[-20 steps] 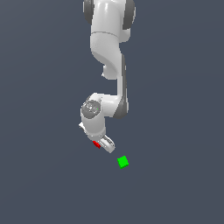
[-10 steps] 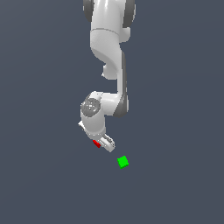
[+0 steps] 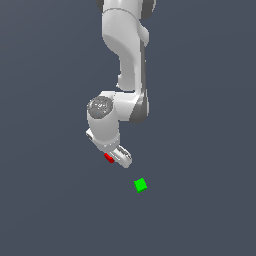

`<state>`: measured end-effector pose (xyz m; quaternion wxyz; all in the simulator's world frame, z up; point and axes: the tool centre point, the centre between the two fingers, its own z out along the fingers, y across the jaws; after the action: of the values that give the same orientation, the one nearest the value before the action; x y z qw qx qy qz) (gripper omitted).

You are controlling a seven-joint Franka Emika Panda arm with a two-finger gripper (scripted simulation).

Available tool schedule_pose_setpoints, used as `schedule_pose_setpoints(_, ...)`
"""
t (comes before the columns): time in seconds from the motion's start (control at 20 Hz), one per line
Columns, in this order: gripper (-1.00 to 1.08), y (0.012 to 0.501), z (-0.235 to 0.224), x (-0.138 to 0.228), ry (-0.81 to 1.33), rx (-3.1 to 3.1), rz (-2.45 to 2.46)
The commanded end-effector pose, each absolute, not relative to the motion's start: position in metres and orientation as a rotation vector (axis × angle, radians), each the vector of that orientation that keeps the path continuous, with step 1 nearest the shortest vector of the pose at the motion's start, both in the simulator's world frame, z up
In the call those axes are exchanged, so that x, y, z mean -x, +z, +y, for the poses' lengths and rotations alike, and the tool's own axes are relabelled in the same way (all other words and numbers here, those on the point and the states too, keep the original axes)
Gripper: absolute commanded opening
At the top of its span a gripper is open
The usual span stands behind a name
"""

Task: Stack the red cube on top of the green cube.

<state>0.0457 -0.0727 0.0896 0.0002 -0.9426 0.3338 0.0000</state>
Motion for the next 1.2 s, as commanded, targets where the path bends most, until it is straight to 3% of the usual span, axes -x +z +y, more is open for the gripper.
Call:
schedule_pose_setpoints(0.0, -1.00, 0.104, -0.073, -0.045, 0.000, 2.961, 1.049)
schedule_pose_setpoints(0.6, -1.00, 0.117, -0.069, -0.049, -0.001, 2.961, 1.048)
schedule_pose_setpoints(1.15, -1.00, 0.099, -0.030, -0.080, 0.000, 2.960, 1.048)
